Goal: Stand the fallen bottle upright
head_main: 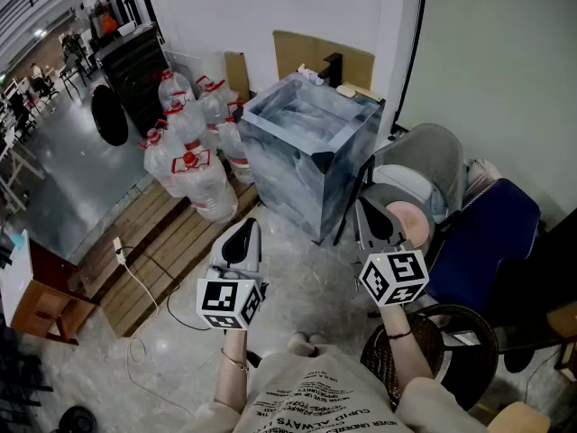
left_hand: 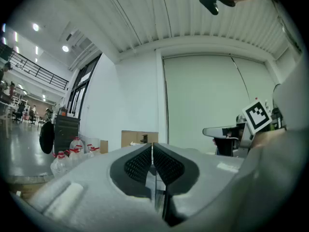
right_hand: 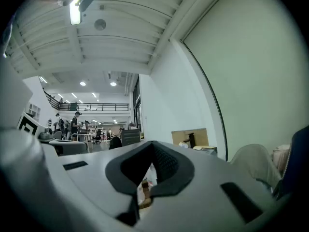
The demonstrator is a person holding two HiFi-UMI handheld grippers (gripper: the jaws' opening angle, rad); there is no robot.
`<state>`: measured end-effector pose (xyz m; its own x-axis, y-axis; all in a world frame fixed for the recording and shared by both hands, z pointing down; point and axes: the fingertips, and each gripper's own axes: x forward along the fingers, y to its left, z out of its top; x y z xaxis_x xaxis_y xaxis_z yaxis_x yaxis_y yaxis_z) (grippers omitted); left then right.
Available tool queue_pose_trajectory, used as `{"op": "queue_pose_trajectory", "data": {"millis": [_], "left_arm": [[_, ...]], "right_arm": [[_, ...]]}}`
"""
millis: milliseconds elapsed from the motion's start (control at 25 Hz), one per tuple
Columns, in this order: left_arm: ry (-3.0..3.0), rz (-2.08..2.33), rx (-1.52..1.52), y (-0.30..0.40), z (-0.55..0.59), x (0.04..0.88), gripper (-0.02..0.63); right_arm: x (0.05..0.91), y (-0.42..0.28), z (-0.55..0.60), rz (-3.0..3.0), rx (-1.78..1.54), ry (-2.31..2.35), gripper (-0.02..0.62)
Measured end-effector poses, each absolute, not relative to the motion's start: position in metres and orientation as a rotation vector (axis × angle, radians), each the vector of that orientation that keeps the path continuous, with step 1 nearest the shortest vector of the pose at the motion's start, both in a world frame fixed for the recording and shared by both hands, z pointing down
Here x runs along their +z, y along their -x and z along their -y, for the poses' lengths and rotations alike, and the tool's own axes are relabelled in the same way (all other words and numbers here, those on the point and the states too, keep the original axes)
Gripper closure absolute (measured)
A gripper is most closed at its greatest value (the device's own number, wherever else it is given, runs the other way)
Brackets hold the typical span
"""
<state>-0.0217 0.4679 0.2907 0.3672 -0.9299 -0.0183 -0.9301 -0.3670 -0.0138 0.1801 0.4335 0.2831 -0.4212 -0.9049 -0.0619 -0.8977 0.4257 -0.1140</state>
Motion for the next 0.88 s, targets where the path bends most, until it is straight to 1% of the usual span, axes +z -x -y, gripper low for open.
{"op": "queue_pose_trajectory", "data": {"millis": [560, 600, 640, 800, 880], "left_arm": [[2.572, -1.781, 0.015, 0.016, -0.463, 0.293, 0.578], [2.572, -1.783, 0.016, 0.014, -0.464, 0.294, 0.578], [2.573, -1.783, 0.019, 0.012, -0.464, 0.294, 0.578], [2.575, -1.788, 0.020, 0.008, -0.466, 0.295, 0.578], [2.574, -1.793, 0.019, 0.006, -0.468, 0.295, 0.578]], "right_arm": [[0.294, -0.194, -0.422, -2.517, -0.137, 1.605, 0.584], [0.296, -0.195, -0.422, -2.521, -0.156, 1.594, 0.563], [0.298, -0.195, -0.421, -2.522, -0.181, 1.578, 0.518], [0.303, -0.198, -0.419, -2.513, -0.211, 1.554, 0.380], [0.303, -0.199, -0.418, -2.524, -0.183, 1.560, 0.331]]}}
